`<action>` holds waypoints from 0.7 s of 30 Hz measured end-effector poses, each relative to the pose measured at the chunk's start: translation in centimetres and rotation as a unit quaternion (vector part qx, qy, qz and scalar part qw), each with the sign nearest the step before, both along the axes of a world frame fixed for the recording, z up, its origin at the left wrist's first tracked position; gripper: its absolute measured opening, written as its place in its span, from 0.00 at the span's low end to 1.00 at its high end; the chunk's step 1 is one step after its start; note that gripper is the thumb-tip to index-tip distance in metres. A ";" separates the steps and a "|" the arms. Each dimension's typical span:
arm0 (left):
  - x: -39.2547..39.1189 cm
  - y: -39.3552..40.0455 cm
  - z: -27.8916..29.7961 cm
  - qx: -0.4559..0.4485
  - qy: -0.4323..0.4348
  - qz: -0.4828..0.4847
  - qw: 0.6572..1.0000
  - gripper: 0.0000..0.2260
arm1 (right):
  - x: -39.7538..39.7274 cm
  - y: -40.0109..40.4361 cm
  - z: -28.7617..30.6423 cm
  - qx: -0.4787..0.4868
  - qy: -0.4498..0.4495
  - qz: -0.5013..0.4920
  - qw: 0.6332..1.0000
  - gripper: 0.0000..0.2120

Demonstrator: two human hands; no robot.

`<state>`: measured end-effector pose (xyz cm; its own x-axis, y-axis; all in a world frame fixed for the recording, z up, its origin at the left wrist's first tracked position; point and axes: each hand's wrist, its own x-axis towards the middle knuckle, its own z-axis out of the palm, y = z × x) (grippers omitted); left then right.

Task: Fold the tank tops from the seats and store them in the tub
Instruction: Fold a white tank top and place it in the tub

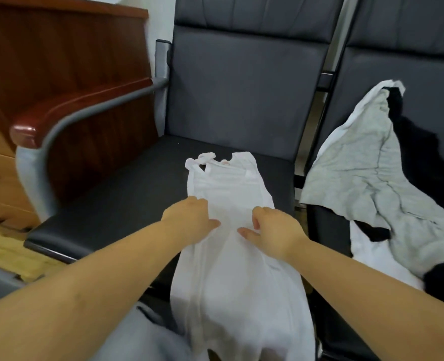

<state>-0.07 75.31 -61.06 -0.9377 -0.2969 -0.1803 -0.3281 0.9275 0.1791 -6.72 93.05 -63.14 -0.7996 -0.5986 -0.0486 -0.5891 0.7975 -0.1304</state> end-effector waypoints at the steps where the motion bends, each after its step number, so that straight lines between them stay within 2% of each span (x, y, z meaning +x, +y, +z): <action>1: 0.4 0.1 -0.1 0.003 -0.004 0.001 1.000 0.19 | 0.4 0.2 -0.1 -0.003 -0.010 -0.008 1.000 0.18; 5: 2.0 1.0 -1.9 0.009 0.009 0.025 1.000 0.23 | 1.7 -0.2 -1.1 -0.035 -0.021 -0.067 0.997 0.21; 9: 2.1 1.4 -3.3 -0.075 0.083 0.016 0.994 0.18 | 2.2 -1.4 -1.7 -0.066 0.014 -0.134 0.989 0.16; 12: 1.9 1.2 -3.8 -0.123 0.100 -0.009 0.987 0.12 | 2.3 -1.8 -2.2 -0.050 0.034 -0.154 0.986 0.15; 14: 1.7 0.7 -4.0 -0.062 0.115 0.013 0.991 0.09 | 1.7 -1.4 -2.3 -0.103 0.004 -0.180 0.978 0.13; 15: 1.7 0.4 -3.8 0.019 0.134 0.051 0.990 0.09 | 1.3 -0.8 -2.0 -0.167 -0.034 -0.205 0.964 0.12; 16: 1.5 -0.1 -3.5 0.121 0.154 0.106 0.975 0.10 | 0.8 0.0 -1.6 -0.246 -0.081 -0.233 0.937 0.10; 18: 1.2 -1.0 -2.3 0.313 0.183 0.246 0.899 0.14 | -0.2 1.8 -0.7 -0.389 -0.179 -0.300 0.853 0.11; 20: 1.5 -1.8 -1.5 0.465 0.192 0.360 0.785 0.14 | -0.9 3.6 -0.3 -0.512 -0.280 -0.362 0.727 0.10; 21: 2.0 -2.1 -1.2 0.548 0.197 0.387 0.715 0.13 | -1.0 4.5 -0.3 -0.567 -0.315 -0.380 0.660 0.08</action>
<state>1.91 73.20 -62.31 -0.6113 -0.6370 -0.4696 -0.3909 -0.2730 0.8790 -7.76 97.58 -63.44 -0.9246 0.0267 -0.3800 0.3804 0.0112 -0.9247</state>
